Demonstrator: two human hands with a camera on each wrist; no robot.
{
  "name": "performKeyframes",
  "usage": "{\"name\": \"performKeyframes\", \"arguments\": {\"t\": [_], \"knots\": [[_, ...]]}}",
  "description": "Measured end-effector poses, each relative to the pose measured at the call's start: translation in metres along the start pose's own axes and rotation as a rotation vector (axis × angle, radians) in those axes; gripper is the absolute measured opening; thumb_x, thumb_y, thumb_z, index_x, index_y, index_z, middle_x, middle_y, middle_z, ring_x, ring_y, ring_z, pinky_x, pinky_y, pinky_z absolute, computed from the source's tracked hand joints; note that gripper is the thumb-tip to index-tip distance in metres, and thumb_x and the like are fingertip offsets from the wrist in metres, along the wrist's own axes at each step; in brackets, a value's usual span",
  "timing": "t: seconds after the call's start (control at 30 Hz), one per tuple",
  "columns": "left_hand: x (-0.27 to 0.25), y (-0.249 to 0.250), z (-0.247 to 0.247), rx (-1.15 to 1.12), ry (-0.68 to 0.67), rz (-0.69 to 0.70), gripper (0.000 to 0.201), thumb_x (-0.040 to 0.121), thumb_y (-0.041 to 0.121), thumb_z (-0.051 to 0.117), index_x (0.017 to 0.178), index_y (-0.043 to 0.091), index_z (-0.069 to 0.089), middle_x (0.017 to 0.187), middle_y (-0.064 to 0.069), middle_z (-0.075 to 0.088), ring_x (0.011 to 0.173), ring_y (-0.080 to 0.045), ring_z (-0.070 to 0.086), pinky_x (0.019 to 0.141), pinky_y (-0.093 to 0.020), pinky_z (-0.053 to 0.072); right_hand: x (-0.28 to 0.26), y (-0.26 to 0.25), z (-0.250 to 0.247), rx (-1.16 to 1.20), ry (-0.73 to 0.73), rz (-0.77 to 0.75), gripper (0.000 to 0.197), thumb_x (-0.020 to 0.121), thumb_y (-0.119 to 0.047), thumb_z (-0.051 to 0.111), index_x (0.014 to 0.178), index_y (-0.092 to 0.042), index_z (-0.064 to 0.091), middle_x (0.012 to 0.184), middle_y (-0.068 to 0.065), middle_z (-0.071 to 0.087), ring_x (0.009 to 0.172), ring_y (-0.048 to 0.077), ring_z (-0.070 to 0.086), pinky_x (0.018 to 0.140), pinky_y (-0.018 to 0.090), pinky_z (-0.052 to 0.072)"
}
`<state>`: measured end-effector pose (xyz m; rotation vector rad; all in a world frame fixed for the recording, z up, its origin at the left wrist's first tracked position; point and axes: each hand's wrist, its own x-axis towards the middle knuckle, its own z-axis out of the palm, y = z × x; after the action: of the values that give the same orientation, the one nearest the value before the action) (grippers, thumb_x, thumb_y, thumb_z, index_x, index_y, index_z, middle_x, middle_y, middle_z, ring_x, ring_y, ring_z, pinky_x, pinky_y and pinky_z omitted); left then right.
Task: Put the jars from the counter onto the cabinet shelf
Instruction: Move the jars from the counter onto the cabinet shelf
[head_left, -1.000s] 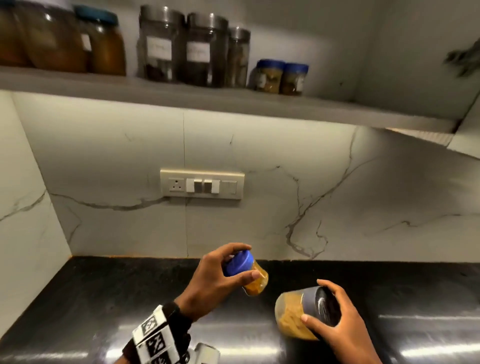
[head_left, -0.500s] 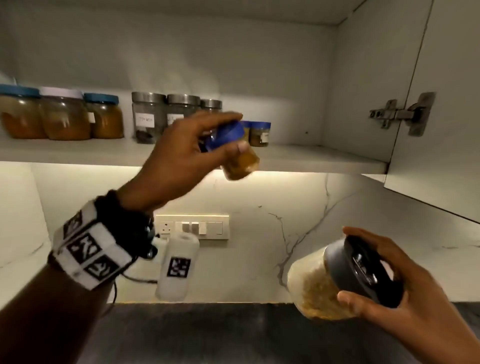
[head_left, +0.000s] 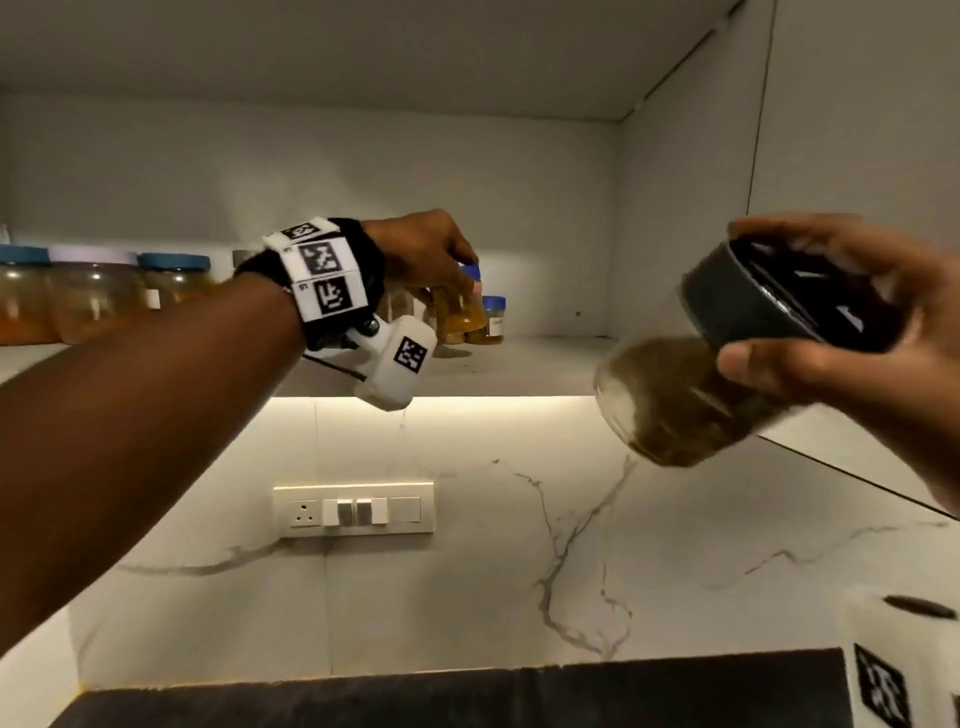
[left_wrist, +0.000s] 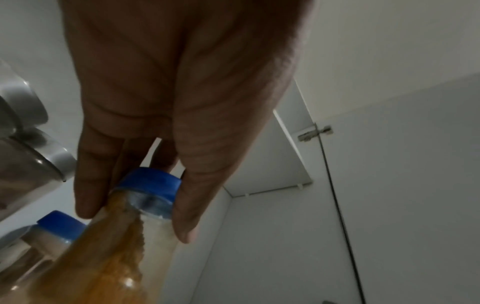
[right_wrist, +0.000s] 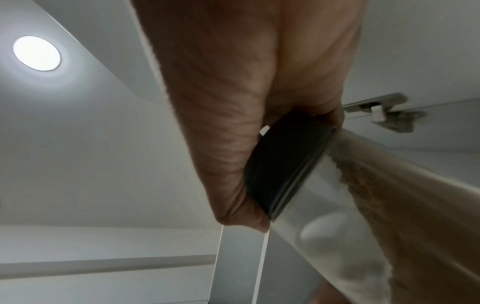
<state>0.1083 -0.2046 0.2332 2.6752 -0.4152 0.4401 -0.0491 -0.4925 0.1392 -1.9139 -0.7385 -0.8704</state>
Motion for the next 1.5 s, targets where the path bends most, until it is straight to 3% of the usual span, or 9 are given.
{"name": "performKeyframes", "arguments": {"t": [0.13, 0.3, 0.63, 0.9, 1.07, 1.17, 1.3, 1.43, 1.5], "knots": [[0.031, 0.002, 0.01, 0.062, -0.08, -0.059, 0.051, 0.093, 0.02, 0.068, 0.14, 0.006, 0.054, 0.124, -0.013, 0.066, 0.099, -0.026, 0.067, 0.079, -0.033, 0.057, 0.035, -0.015, 0.001, 0.062, 0.033, 0.012, 0.064, 0.057, -0.039, 0.087, 0.116, -0.047, 0.064, 0.113, -0.018, 0.07, 0.102, 0.005, 0.069, 0.072, 0.014, 0.058], [0.051, 0.003, 0.019, 0.141, -0.136, -0.066, 0.047, 0.091, 0.018, 0.071, 0.134, 0.003, 0.059, 0.122, -0.015, 0.068, 0.102, -0.031, 0.069, 0.091, -0.043, 0.059, 0.079, -0.021, 0.005, 0.039, 0.05, 0.093, 0.056, 0.077, -0.029, 0.077, 0.13, -0.027, 0.06, 0.119, -0.008, 0.064, 0.103, 0.011, 0.065, 0.083, 0.026, 0.054], [0.055, 0.007, 0.02, 0.301, -0.245, -0.001, 0.043, 0.089, 0.012, 0.073, 0.131, 0.01, 0.064, 0.119, -0.008, 0.07, 0.097, -0.023, 0.065, 0.095, -0.04, 0.055, 0.137, -0.017, 0.031, -0.051, -0.002, 0.171, 0.042, 0.083, -0.032, 0.075, 0.119, -0.012, 0.067, 0.112, 0.005, 0.067, 0.104, 0.016, 0.063, 0.091, 0.033, 0.055], [0.055, 0.004, 0.016, 0.352, -0.218, 0.021, 0.043, 0.092, 0.023, 0.069, 0.131, 0.008, 0.063, 0.126, -0.01, 0.068, 0.114, -0.028, 0.064, 0.102, -0.039, 0.051, 0.178, 0.007, 0.048, -0.139, -0.026, 0.295, 0.041, 0.082, -0.035, 0.077, 0.115, -0.012, 0.067, 0.097, 0.002, 0.064, 0.09, 0.015, 0.06, 0.065, 0.024, 0.045], [0.055, 0.001, 0.008, 0.357, -0.177, 0.054, 0.039, 0.091, 0.01, 0.069, 0.13, 0.005, 0.065, 0.128, -0.008, 0.067, 0.117, -0.026, 0.063, 0.093, -0.029, 0.049, 0.202, 0.021, 0.053, -0.216, -0.024, 0.401, 0.047, 0.075, -0.04, 0.082, 0.108, -0.009, 0.072, 0.1, 0.01, 0.071, 0.08, 0.021, 0.065, 0.062, 0.027, 0.051], [0.059, -0.005, 0.006, 0.385, -0.188, 0.06, 0.036, 0.09, 0.006, 0.068, 0.126, 0.004, 0.067, 0.125, -0.008, 0.069, 0.112, -0.023, 0.065, 0.097, -0.031, 0.051, 0.211, 0.027, 0.057, -0.222, -0.058, 0.473, 0.042, 0.078, -0.041, 0.079, 0.105, -0.01, 0.07, 0.092, 0.007, 0.068, 0.07, 0.018, 0.062, 0.058, 0.025, 0.05], [0.065, -0.013, 0.006, 0.402, -0.21, 0.044, 0.037, 0.091, 0.004, 0.066, 0.128, 0.004, 0.066, 0.124, -0.01, 0.07, 0.107, -0.022, 0.065, 0.099, -0.032, 0.05, 0.224, 0.037, 0.068, -0.223, -0.101, 0.506, 0.047, 0.077, -0.04, 0.08, 0.109, -0.006, 0.071, 0.103, 0.012, 0.072, 0.08, 0.024, 0.067, 0.08, 0.036, 0.059], [0.062, -0.013, 0.005, 0.364, -0.212, 0.021, 0.038, 0.094, 0.009, 0.064, 0.132, 0.004, 0.063, 0.128, -0.009, 0.067, 0.107, -0.02, 0.061, 0.096, -0.031, 0.047, 0.235, 0.051, 0.079, -0.302, -0.162, 0.529, 0.04, 0.081, -0.04, 0.077, 0.104, -0.008, 0.069, 0.093, 0.01, 0.069, 0.067, 0.02, 0.06, 0.062, 0.027, 0.05], [0.06, -0.012, 0.003, 0.324, -0.195, 0.015, 0.037, 0.095, 0.014, 0.064, 0.131, 0.005, 0.063, 0.129, -0.009, 0.067, 0.114, -0.022, 0.061, 0.097, -0.033, 0.047, 0.241, 0.062, 0.083, -0.356, -0.188, 0.546, 0.038, 0.081, -0.04, 0.077, 0.102, -0.009, 0.07, 0.091, 0.008, 0.069, 0.066, 0.019, 0.06, 0.062, 0.028, 0.049]]}}
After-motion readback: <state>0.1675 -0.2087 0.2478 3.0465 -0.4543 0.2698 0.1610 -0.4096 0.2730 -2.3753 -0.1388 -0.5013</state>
